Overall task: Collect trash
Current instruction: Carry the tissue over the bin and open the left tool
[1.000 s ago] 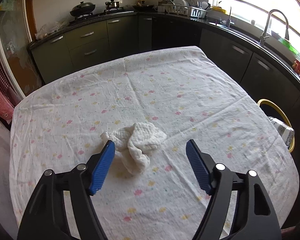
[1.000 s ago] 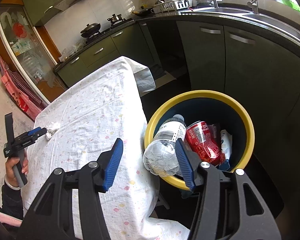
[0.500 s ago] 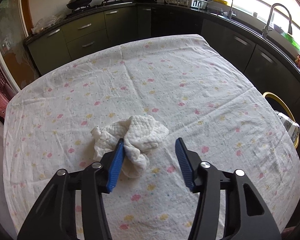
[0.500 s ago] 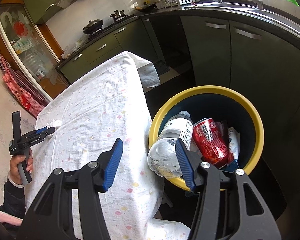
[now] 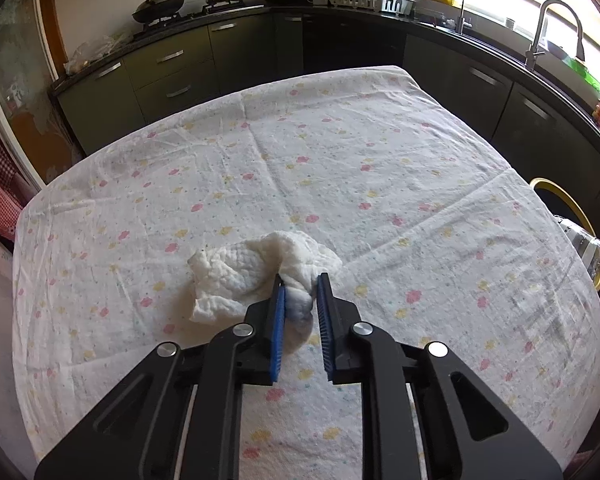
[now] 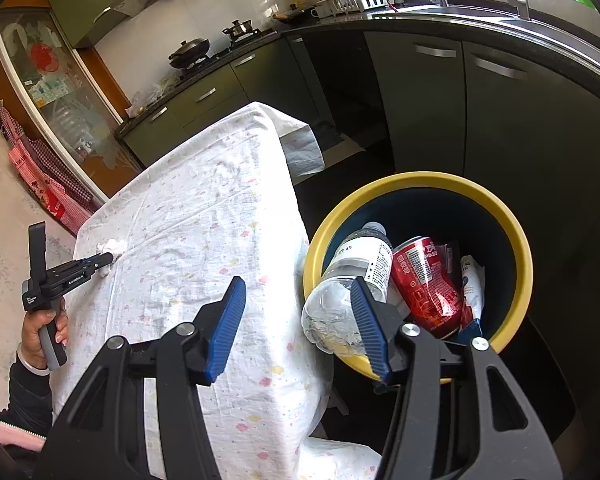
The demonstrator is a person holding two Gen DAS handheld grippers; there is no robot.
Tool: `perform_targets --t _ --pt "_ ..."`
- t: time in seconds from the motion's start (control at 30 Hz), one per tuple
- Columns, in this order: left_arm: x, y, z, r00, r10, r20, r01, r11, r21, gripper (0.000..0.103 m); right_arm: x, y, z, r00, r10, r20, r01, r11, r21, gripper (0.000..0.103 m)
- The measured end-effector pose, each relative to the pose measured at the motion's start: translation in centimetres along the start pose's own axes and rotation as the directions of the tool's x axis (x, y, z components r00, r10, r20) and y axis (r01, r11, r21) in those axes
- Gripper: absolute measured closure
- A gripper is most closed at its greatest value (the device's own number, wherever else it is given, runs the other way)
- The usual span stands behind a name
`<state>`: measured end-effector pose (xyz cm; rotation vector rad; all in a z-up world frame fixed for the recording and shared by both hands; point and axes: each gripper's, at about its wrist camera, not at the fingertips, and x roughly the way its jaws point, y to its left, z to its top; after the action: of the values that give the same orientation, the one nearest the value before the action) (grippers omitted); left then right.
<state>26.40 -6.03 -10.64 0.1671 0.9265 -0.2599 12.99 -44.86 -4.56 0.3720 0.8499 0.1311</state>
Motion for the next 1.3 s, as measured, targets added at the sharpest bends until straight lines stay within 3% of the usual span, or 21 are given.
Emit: perform_targets --t 0.5,0.73,0.83,1.1,1.3 --pt "-4.6 -3.1 0.3 0.998 -0.046 0.052 0.043 0.998 0.053 0.089 -0.7 0.0 -0.1 1.000 0.010 0.017 -0.010 1.000 0.002 0.051" --pt "-8.8 -7.1 0.9 0.987 -0.120 0.105 0.109 0.989 0.105 0.089 -2.0 -1.3 -0.7 0.998 -0.022 0.050 0.021 0.999 0.025 0.048" --pt "-10.5 -9.5 1.2 0.979 -0.165 0.116 0.147 0.978 0.147 0.089 -3.0 -2.5 -1.0 0.994 -0.072 0.082 0.069 0.997 0.042 0.048" --pt "-13.0 -19.6 3.6 0.939 -0.335 0.077 0.295 0.900 0.320 0.089 -6.2 -7.0 -2.5 0.975 -0.164 0.152 0.147 0.982 0.116 0.046" --pt "-11.8 -28.6 6.0 0.898 -0.440 0.003 0.400 0.821 0.408 0.089 -8.0 -10.0 -3.8 0.961 -0.221 0.167 0.192 0.966 0.173 0.044"
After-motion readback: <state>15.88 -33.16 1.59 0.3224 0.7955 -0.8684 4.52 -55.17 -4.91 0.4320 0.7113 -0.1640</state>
